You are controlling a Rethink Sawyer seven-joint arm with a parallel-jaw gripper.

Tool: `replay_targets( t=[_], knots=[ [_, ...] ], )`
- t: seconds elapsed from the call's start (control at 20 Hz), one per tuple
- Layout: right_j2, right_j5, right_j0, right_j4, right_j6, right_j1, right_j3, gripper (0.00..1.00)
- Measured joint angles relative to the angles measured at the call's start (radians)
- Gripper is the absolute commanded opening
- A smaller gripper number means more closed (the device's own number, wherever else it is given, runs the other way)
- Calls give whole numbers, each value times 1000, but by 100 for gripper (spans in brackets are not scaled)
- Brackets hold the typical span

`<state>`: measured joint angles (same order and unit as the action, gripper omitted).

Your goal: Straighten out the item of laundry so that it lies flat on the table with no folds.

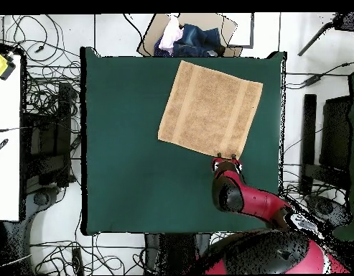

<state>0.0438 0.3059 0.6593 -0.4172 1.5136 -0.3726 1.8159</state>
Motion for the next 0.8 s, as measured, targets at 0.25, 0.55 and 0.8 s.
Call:
replay_targets(
  t=[0.25, 0.55, 0.8],
  knots=[
    [1, 131, 29, -98, 0, 30, 2, 100],
    [4, 273, 71, -182, 0, 72, 1, 100],
    [9, 421, 114, -231, 0, 129, -3, 100]
  ],
)
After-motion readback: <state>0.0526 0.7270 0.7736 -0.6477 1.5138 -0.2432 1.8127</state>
